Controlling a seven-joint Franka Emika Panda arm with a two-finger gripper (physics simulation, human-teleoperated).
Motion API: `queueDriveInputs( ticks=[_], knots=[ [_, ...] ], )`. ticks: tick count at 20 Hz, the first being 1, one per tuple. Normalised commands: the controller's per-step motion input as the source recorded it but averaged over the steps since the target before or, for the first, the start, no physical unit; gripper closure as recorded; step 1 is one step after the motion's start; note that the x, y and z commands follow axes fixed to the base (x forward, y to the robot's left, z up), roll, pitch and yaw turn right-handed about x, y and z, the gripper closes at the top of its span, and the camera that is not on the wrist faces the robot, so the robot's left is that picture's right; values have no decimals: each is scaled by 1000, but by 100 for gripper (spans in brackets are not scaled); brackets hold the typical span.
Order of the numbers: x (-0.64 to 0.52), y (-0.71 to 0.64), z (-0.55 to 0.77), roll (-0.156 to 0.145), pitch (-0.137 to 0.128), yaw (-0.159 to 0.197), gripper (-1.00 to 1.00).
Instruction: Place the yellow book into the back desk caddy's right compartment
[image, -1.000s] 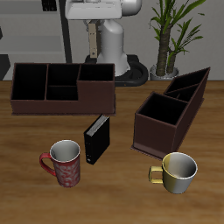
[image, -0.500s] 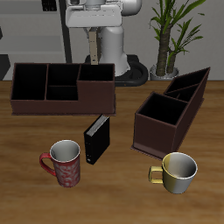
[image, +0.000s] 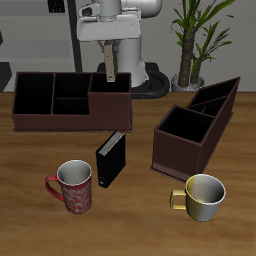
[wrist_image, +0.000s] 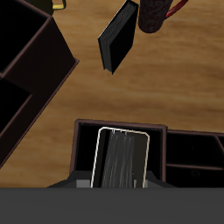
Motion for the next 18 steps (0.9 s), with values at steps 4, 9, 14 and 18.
queueDriveInputs(
  ticks=[4, 9, 14, 18],
  knots=[
    [15, 39, -215, 16, 16, 3, 100],
    [-3, -42, -245, -3, 32, -15, 100],
    [-72, 4, -269, 1, 17, -3, 100],
    [-36, 27, -182, 11, 17, 10, 100]
  ],
)
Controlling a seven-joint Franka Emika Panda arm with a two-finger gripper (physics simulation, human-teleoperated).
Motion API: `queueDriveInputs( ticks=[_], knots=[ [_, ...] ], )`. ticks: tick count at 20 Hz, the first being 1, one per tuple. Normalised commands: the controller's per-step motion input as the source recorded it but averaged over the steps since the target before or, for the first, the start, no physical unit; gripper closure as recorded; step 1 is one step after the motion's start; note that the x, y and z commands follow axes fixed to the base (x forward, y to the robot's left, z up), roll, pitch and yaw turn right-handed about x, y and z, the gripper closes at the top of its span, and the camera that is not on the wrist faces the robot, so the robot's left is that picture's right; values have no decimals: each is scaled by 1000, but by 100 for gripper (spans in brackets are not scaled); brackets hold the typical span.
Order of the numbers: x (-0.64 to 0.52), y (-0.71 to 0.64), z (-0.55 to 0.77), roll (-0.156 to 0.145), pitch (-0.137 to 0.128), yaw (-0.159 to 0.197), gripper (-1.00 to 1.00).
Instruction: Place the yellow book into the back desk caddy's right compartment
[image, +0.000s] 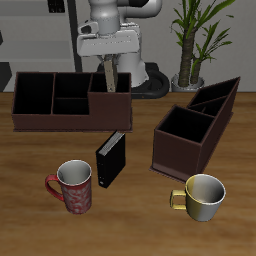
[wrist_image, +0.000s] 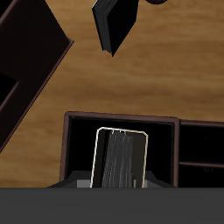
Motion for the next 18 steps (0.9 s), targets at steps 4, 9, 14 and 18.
queueDriveInputs(
  ticks=[4, 9, 14, 18],
  knots=[
    [46, -4, -128, 5, 7, 11, 100],
    [76, -21, -302, -7, 43, -17, 100],
    [51, 28, -373, 4, 62, -9, 100],
    [3, -19, -207, -1, 45, -14, 100]
  ],
)
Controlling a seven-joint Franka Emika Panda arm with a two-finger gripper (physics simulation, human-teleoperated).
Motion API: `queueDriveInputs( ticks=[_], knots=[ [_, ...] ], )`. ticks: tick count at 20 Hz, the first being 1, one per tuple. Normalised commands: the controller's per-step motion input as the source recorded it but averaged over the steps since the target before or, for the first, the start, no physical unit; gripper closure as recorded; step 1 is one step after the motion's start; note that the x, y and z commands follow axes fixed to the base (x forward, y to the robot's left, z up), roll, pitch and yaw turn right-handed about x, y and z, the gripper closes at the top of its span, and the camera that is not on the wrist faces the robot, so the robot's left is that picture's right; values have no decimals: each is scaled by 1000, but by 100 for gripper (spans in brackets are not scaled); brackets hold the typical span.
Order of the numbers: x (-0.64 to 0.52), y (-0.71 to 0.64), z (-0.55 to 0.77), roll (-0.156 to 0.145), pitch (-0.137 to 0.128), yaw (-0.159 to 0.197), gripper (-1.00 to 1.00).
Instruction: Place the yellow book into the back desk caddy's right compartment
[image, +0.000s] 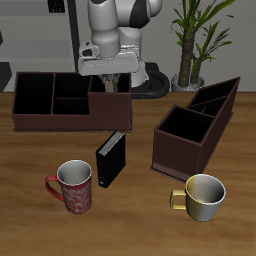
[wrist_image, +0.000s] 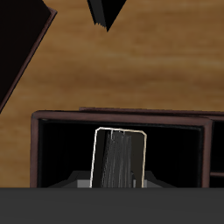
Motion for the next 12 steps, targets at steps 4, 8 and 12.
queueDriveInputs(
  ticks=[4, 8, 12],
  knots=[
    [31, -8, -287, 30, 106, -48, 100],
    [25, -24, -148, 13, 85, -37, -100],
    [-45, -57, 76, 2, 1, -21, -100]
  ],
)
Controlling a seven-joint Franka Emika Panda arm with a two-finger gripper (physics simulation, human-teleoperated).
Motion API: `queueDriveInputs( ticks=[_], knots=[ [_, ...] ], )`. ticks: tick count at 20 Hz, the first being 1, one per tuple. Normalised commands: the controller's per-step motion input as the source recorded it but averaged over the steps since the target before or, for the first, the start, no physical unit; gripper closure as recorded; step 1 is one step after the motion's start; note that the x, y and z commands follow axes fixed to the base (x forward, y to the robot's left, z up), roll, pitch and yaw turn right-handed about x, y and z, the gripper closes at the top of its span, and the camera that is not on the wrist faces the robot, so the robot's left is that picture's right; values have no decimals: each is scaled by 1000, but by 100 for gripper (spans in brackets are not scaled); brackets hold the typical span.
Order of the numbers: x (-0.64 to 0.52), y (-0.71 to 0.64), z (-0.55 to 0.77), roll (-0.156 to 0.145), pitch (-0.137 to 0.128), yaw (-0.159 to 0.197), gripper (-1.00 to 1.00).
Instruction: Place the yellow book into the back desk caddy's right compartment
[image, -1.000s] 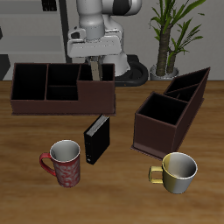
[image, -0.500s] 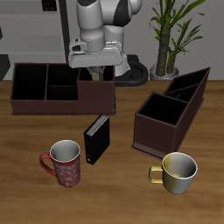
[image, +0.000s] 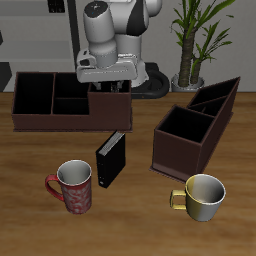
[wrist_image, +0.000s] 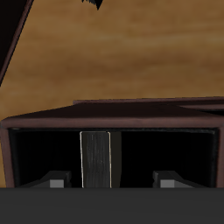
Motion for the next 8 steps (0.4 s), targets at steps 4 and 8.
queueDriveInputs(
  ticks=[4, 8],
  knots=[
    [-33, 2, 67, 12, -1, -4, -100],
    [-34, -110, 128, 9, -38, 19, -100]
  ],
)
